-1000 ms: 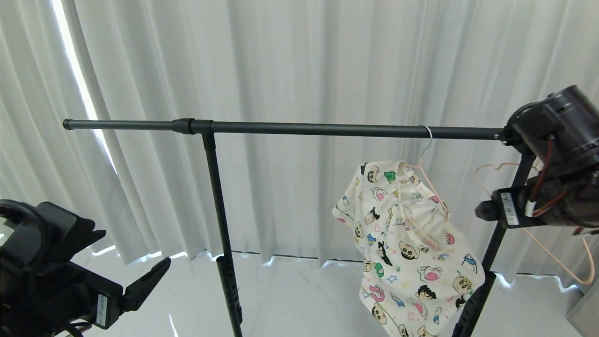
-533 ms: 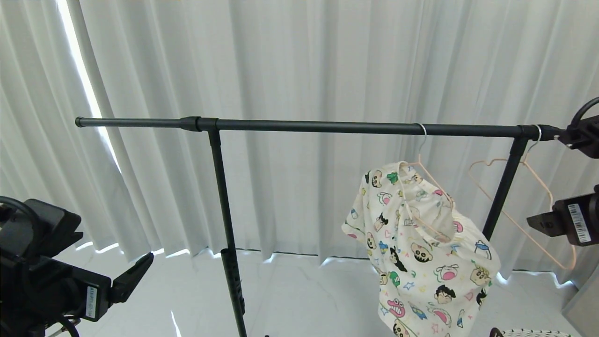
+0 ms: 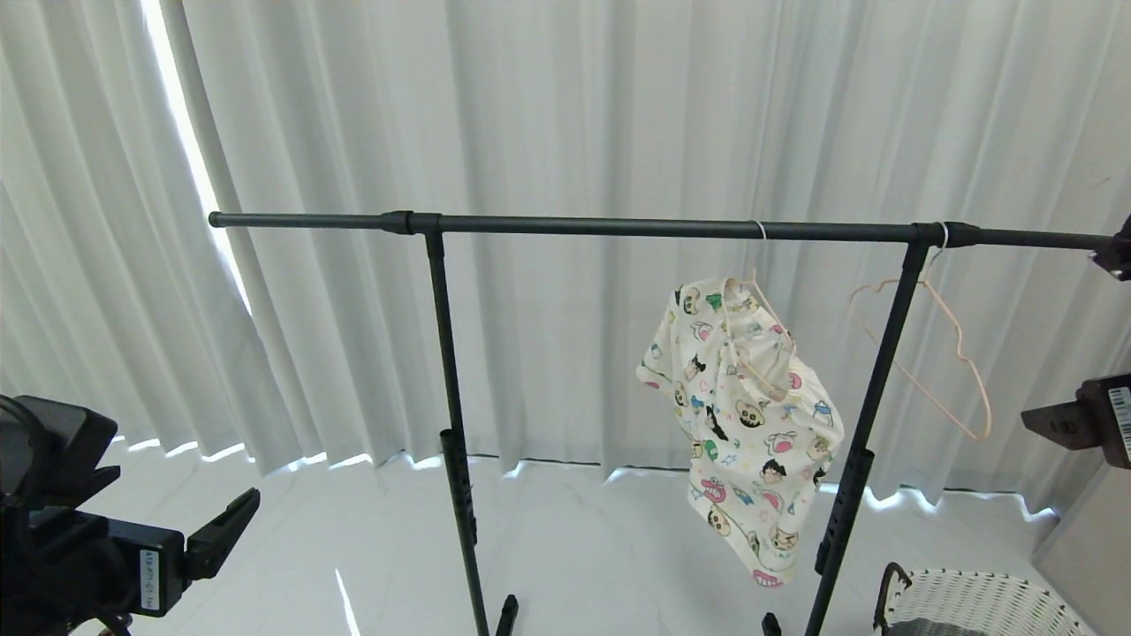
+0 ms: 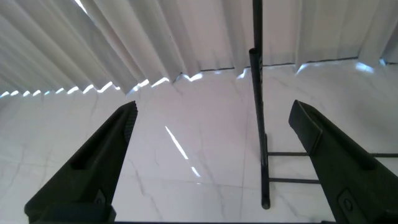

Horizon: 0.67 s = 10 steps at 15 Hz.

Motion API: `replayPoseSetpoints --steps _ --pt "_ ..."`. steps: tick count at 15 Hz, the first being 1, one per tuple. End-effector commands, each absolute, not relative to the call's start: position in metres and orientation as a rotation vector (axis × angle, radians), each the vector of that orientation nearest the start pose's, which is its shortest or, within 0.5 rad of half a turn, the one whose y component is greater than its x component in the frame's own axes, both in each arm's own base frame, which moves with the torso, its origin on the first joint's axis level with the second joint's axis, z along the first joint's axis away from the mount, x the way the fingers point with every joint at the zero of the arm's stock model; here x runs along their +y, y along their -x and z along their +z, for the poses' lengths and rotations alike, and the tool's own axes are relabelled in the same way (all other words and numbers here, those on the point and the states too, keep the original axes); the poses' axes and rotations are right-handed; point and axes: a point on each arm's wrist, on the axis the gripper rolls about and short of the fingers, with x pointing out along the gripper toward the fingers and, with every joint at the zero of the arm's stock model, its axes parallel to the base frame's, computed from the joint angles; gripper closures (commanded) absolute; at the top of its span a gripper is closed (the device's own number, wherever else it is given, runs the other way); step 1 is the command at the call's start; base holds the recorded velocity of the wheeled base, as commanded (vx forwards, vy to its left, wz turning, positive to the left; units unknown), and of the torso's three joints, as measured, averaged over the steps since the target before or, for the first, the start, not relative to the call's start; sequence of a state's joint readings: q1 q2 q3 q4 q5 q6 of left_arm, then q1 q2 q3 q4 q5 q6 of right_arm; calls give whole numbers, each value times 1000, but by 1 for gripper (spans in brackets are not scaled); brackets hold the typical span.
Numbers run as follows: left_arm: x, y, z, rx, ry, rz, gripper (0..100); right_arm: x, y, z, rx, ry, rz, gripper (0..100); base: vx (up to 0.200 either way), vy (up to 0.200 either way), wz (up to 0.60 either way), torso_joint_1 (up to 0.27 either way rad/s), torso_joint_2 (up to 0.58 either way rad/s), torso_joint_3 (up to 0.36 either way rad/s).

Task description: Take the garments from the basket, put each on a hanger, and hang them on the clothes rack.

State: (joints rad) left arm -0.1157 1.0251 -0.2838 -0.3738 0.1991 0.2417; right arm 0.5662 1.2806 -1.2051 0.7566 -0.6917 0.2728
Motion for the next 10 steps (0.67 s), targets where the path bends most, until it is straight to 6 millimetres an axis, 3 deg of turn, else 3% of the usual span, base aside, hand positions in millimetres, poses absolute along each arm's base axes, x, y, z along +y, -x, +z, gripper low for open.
replayPoseSetpoints --steps 1,5,10 --pt "-8 -117 159 360 -294 47 0 71 -145 277 653 237 -221 0 -200 0 0 2 2 7" --pt "-9 -117 160 356 -294 44 0 67 -148 277 648 251 -239 0 -200 0 0 4 1 2" --pt "-8 -115 160 351 -293 46 0 67 -147 277 643 260 -233 0 0 0 0 0 0 0"
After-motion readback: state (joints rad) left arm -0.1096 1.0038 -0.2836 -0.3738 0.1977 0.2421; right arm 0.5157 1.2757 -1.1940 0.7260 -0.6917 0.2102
